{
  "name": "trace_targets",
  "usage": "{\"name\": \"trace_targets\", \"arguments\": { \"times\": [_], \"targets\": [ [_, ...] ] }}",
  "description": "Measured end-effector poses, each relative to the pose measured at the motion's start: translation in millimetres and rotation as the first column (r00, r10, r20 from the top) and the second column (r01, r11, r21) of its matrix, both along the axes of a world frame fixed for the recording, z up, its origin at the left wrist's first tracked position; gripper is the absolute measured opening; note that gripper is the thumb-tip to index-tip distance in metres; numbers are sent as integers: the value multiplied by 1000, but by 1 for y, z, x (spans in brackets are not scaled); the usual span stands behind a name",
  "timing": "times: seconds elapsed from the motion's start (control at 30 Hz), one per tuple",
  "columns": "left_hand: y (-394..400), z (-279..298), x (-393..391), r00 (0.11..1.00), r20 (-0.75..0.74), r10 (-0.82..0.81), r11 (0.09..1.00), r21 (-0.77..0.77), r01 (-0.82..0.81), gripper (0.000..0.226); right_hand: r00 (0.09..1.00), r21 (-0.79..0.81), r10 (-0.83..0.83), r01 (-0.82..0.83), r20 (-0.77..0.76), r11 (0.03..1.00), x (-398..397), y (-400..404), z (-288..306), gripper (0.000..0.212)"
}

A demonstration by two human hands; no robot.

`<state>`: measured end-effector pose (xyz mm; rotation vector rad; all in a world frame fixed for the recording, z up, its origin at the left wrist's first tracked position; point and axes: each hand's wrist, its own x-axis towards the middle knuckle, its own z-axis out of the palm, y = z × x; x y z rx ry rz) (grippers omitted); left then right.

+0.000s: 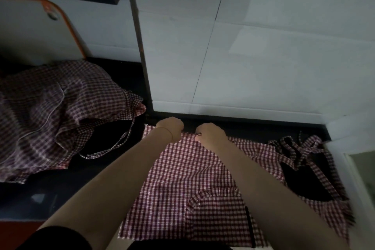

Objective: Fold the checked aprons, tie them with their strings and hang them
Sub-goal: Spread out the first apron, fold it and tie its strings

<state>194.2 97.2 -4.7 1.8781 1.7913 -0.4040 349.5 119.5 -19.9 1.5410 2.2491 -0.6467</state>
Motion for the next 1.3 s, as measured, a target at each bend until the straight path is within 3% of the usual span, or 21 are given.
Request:
{"name": "trace_targets", "arguments": {
  "times": [0.1, 0.2, 0.37, 0.43, 0.67, 0.87, 1.3],
  "targets": [
    [2, -5, 29, 981, 195, -7, 1000, -9, 9, 33, 998, 17, -42, 42, -42, 999, 4, -2, 0, 12],
    [6, -16, 35, 990, 143, -15, 1000, -1, 15, 31, 997, 36, -58, 60, -55, 998, 24, -4, -2, 15],
    [4, -15, 21, 998, 45, 51, 998, -32, -49, 23, 979, -10, -118, 121, 165, 993, 82, 4, -1, 10],
    [3, -14, 19, 999, 30, 44, 999, -33, -43, 28, 970, 4, -154, 156, 187, 988, 102, 5, 0, 8],
    [1, -18, 63, 973, 232, -14, 1000, -9, 16, 32, 986, 11, -162, 161, 38, 987, 104, 0, 9, 16],
    [3, -17, 71, 980, 197, -13, 1000, 26, 8, 24, 966, 138, -146, 177, -211, 975, 116, -12, 11, 16],
    [-2, -21, 67, 976, 202, -86, 996, 29, 81, 36, 956, 93, -124, 154, -265, 984, 120, -18, 17, 13]
  ]
}}
